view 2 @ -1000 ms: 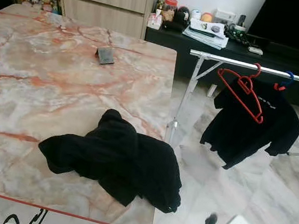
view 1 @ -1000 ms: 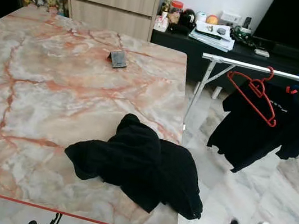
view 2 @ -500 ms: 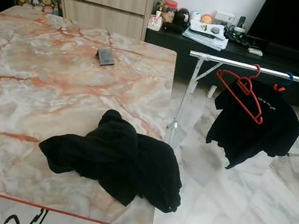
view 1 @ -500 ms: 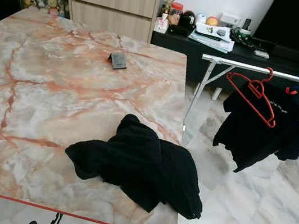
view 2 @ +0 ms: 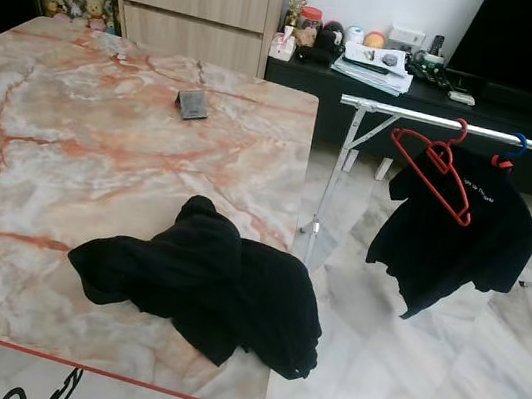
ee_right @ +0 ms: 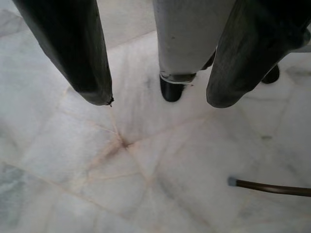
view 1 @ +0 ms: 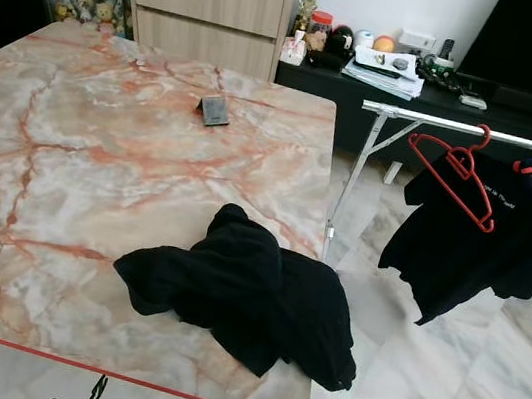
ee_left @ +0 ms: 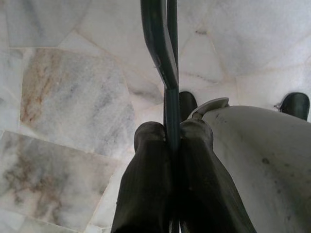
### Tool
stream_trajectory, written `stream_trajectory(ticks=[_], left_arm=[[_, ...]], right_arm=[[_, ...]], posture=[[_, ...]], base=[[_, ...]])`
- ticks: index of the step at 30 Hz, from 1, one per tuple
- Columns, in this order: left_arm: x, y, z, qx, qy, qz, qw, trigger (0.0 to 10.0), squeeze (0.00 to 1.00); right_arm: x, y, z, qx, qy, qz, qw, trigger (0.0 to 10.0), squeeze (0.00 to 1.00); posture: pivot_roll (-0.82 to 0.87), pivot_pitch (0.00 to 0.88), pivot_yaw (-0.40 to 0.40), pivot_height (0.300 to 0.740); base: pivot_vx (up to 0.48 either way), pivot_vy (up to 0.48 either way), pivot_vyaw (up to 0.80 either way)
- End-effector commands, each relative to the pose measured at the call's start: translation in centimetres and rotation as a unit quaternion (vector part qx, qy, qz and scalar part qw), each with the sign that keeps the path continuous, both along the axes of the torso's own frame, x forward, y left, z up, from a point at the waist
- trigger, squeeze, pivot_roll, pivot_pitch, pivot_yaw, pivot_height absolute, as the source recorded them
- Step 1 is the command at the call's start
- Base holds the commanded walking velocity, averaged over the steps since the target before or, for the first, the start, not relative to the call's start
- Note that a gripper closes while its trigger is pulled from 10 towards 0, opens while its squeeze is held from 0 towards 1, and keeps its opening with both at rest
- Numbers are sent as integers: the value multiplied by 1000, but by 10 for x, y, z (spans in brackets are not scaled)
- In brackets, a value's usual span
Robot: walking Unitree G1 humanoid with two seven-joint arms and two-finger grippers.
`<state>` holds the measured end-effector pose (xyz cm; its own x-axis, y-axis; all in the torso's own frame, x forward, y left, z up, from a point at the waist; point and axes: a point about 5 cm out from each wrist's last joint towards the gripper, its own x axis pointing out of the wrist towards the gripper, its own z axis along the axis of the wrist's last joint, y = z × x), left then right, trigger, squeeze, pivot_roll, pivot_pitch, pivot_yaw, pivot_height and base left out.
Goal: Hang hanger
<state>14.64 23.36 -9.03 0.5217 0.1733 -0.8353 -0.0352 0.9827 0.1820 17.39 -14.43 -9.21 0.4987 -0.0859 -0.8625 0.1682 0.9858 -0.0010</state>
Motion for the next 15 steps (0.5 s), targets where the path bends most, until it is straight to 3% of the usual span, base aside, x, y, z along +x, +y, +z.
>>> stream_trajectory(ticks=[1, 7, 10, 15], left_arm=[[-12, -12, -8, -11, 26, -7, 1000, 10000, 0], [-11, -24, -9, -15, 23, -7, 1000, 10000, 0], [-6, -32, -9, -19, 18, -10, 1000, 10000, 0], [1, -41, -8, -22, 12, -14, 1000, 10000, 0]], right_arm=[[-7, 6, -3, 3, 7, -4, 1000, 10000, 0], [-6, 17, -2, 9, 2, -15, 1000, 10000, 0], [-7, -1, -3, 3, -3, -21, 1000, 10000, 0], [-7, -1, -2, 7, -10, -19, 1000, 10000, 0]], posture=[[1, 80, -63, 740], [4, 89, -66, 740], [0, 93, -66, 740], [-1, 98, -65, 740]], base=[[0, -315, 0], [0, -314, 0], [0, -315, 0], [0, -316, 0]])
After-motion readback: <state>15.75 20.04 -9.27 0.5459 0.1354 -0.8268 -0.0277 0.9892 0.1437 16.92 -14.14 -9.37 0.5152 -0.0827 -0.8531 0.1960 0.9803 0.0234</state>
